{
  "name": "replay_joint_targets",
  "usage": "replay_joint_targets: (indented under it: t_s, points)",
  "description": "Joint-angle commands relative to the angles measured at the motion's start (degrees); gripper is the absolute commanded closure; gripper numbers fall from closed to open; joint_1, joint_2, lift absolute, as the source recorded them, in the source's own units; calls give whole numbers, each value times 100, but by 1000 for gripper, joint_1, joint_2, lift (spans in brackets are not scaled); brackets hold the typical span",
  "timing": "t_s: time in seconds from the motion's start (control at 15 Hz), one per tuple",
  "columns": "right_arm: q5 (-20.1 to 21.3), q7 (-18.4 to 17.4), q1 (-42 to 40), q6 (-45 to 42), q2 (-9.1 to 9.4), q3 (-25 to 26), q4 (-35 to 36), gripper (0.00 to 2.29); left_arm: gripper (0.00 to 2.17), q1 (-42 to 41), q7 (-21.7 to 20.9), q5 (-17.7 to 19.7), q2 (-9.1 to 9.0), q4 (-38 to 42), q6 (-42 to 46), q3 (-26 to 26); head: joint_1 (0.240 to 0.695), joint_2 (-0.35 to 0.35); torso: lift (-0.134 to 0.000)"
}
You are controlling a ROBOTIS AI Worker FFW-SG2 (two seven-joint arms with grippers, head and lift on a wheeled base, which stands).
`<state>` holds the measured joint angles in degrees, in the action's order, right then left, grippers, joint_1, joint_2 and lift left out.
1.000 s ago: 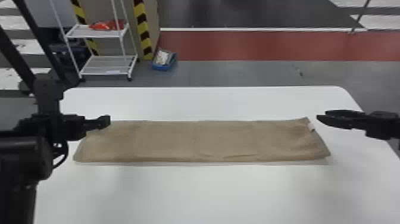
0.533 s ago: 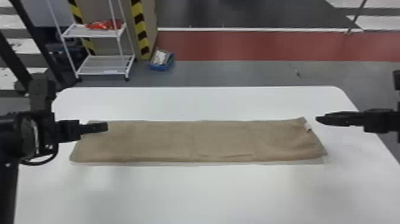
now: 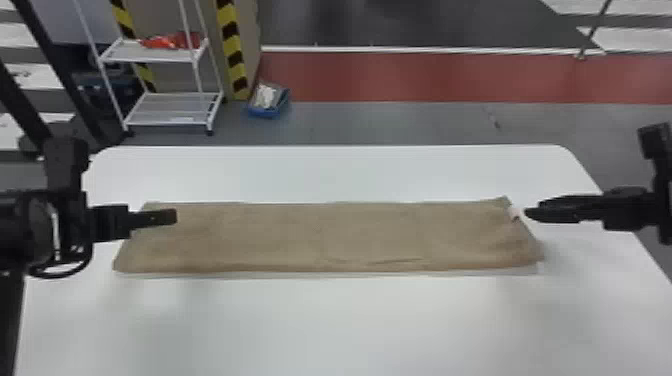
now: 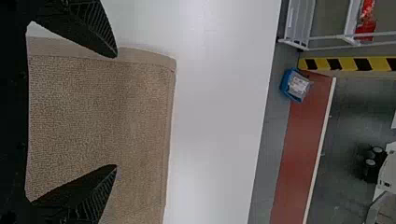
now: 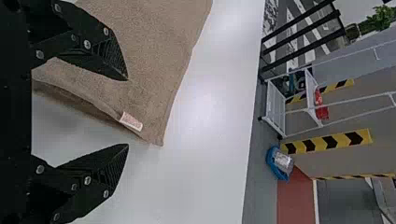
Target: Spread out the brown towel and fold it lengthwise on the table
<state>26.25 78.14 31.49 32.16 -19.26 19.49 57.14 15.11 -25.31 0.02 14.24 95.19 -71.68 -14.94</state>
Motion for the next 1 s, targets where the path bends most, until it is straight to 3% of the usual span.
replay_joint_targets:
  t_s: [0.0, 0.93]
  points:
    - [-5, 19, -47, -38, -7, 2, -1, 451, 46, 63, 0, -20, 17, -264, 105, 35, 695, 3, -124]
    - [-93, 19, -64, -424, -69, 186, -177, 296, 39, -16, -124, 51, -18, -220, 421, -105, 695, -5, -124]
